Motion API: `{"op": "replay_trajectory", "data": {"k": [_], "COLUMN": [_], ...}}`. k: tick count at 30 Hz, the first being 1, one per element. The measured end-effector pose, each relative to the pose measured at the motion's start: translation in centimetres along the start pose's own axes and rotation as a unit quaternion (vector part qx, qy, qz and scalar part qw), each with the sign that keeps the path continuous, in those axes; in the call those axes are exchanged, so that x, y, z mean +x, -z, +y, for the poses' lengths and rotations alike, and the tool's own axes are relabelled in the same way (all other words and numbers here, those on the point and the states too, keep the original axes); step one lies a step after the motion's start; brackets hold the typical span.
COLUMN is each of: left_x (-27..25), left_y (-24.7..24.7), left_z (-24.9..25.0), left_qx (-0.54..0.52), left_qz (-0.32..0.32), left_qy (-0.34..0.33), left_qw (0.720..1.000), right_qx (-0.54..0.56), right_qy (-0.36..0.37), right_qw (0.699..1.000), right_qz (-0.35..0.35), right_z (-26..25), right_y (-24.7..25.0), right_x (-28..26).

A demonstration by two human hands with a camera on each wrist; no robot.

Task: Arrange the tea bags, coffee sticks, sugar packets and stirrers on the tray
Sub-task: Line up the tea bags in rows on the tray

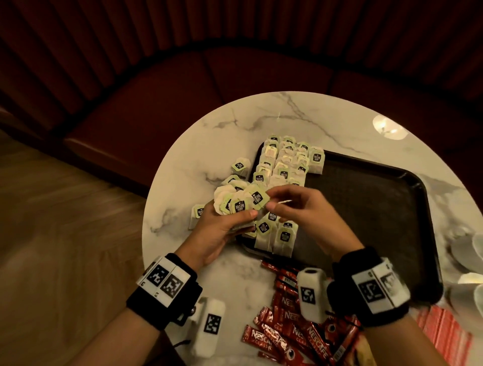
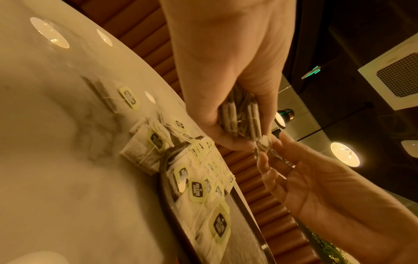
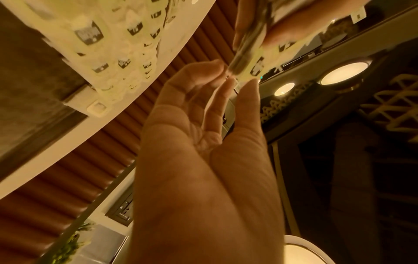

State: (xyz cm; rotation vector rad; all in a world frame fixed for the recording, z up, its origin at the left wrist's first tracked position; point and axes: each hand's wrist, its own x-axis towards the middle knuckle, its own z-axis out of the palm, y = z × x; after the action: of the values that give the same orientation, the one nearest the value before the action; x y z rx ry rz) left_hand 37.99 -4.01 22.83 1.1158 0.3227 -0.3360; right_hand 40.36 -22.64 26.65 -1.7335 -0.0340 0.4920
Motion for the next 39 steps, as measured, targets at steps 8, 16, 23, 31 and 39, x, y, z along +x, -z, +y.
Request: {"op": "replay_trajectory", "data": {"k": [8,16,23,31,39], "left_x": [-0.2,0.2,0.8,0.9,0.5], "left_y": [-0.6,-1.0,-0.3,0.6,0.7], "left_z": [0.9,1.5,1.2,0.3,-0.6], "left_qx": [-0.084,-0.053,-0.055,-0.065,-0.054], "left_qz": [0.029,-0.005,0.008,0.039,0.038], "left_qy": [-0.117,-0.14,-0.092,-0.048,-0.02], "left_qw": [0.989,0.989,0.994,0.996,0.998], "right_qx": [0.139,0.116,0.123,0.184,0.099], "right_qy": [0.03,0.068,0.06,-0.011,-0.098], "right_qw": [0.984,0.983,0.98,0.947,0.932], "right_qz": [0.111,0.123,0.146,0.262,0.335], "right_z": [1.0,1.0,0.5,4.4,8.4], "right_y": [-1.9,-1.7,0.0,6.3,10.2], "right_x": [-1.5,-1.9,-2.1,2.8,8.1]}}
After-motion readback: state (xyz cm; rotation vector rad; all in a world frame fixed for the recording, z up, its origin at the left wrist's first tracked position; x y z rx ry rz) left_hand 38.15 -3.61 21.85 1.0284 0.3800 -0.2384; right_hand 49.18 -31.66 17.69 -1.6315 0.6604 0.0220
